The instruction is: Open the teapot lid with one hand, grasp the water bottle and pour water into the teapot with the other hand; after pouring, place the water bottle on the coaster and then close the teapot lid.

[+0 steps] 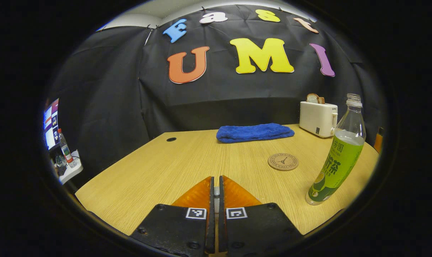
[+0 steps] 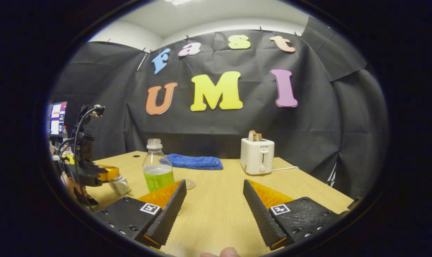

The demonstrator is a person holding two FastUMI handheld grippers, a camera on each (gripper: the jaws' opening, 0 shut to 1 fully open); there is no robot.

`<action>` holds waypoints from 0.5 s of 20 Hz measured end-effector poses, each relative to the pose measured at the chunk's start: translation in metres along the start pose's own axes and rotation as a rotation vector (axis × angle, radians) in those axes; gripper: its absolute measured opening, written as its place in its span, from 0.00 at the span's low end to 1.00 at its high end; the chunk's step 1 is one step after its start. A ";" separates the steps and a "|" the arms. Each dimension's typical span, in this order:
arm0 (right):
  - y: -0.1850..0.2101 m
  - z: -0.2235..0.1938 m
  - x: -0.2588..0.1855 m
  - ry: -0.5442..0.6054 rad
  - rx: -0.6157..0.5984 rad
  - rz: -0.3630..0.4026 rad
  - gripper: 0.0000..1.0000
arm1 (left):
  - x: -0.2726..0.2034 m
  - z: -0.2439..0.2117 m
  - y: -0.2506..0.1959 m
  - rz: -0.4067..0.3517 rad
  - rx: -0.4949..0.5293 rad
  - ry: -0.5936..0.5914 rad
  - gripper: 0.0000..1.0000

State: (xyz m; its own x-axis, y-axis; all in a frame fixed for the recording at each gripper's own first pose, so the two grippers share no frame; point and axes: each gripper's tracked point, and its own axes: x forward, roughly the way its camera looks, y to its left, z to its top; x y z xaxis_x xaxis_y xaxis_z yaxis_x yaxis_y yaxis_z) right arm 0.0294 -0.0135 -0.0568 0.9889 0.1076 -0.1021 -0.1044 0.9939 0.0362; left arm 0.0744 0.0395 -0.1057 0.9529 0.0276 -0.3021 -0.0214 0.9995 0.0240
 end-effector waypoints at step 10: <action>0.038 0.001 -0.016 -0.016 0.011 0.125 0.96 | -0.036 0.038 0.008 -0.012 -0.021 -0.109 0.03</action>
State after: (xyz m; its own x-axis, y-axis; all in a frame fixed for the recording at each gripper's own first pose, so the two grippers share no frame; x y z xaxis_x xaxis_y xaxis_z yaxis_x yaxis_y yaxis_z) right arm 0.0099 0.0227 -0.0523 0.9698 0.2303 -0.0798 -0.2261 0.9723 0.0583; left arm 0.0519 0.0463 -0.0583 0.9802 0.0152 -0.1973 -0.0152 0.9999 0.0012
